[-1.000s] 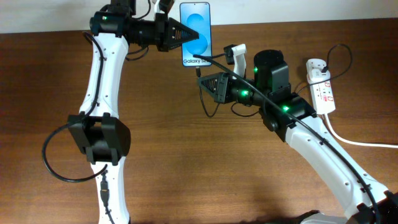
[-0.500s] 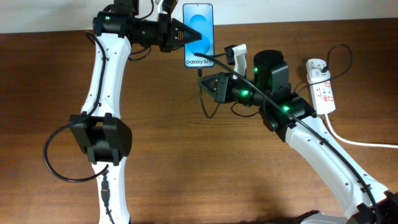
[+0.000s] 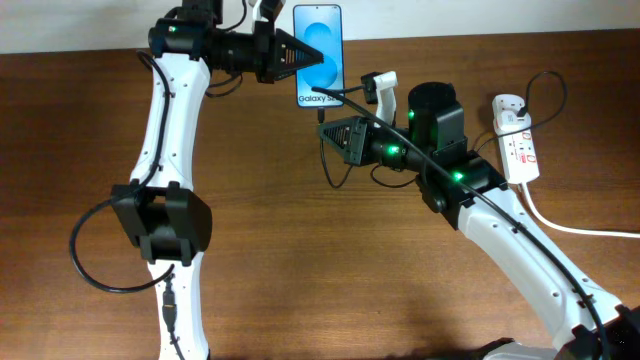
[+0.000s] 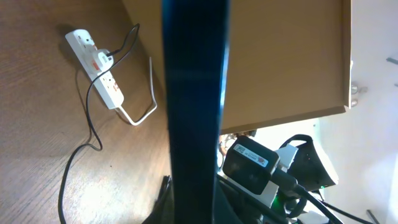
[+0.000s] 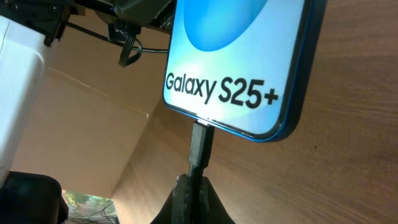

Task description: Plug charger to phone and switch on socket

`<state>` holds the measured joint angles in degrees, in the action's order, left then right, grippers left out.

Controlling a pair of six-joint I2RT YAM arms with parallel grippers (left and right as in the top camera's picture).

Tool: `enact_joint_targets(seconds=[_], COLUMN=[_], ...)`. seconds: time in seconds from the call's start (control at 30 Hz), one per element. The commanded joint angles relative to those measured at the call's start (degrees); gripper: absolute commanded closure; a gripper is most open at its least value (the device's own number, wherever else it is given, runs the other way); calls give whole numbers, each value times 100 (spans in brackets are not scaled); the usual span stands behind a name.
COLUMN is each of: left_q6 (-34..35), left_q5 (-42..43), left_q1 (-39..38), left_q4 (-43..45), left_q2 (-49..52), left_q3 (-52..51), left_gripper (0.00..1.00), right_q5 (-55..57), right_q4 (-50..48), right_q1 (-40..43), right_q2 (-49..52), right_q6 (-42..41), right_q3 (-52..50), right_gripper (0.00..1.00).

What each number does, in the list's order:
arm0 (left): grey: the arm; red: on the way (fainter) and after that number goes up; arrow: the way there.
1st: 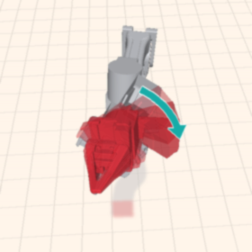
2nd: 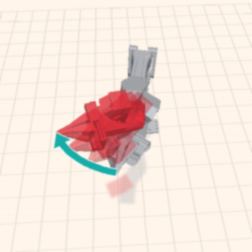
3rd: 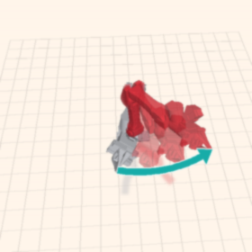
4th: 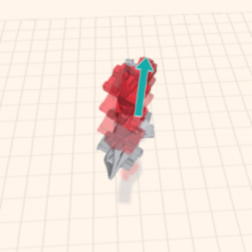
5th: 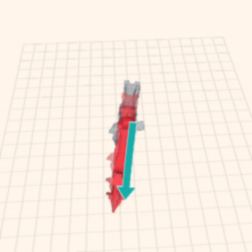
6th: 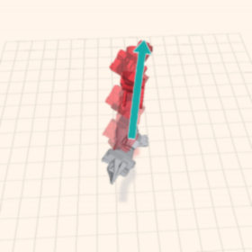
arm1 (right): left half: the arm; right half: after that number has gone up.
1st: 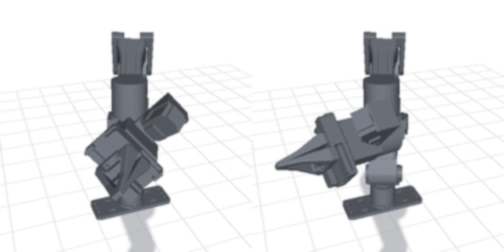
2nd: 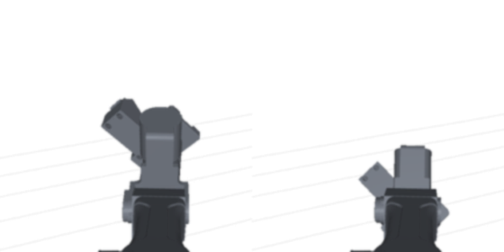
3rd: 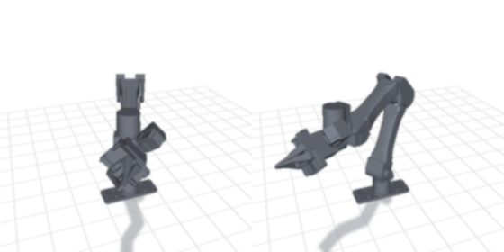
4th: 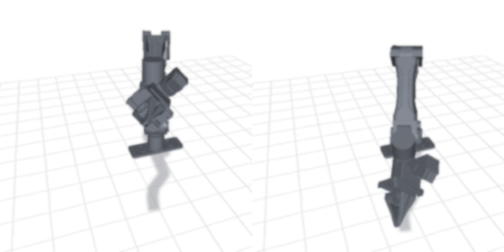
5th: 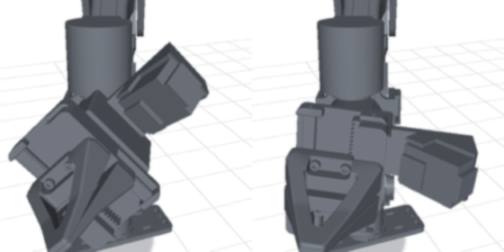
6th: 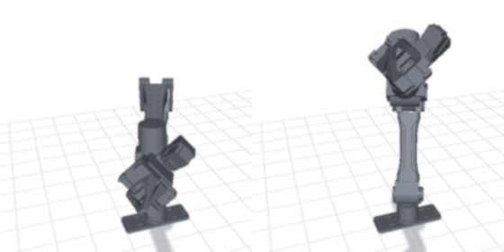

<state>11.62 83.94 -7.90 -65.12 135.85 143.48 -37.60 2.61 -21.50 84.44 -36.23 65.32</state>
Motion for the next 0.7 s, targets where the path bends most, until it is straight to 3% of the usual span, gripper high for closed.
enact_joint_targets(seconds=[0.0,0.27,0.4,0.57,0.67], left_q6=[-37,-39,-39,-39,-39], left_q5=[330,328,326,323,321], left_q1=[-223,-223,-210,-205,-205], left_q4=[-199,-199,-197,-192,-173], left_q2=[-168,-168,-168,-168,-168], left_q3=[46,46,46,46,46], left_gripper=[100,100,100,100,100], right_q5=[813,831,811,656,586], right_q4=[-529,-649,-240,-24,15], right_q1=[251,249,249,249,249], right_q2=[-7,-7,-7,-7,-7], right_q6=[20,20,22,20,20], right_q3=[210,210,210,210,210], right_gripper=[96,96,96,68,64])
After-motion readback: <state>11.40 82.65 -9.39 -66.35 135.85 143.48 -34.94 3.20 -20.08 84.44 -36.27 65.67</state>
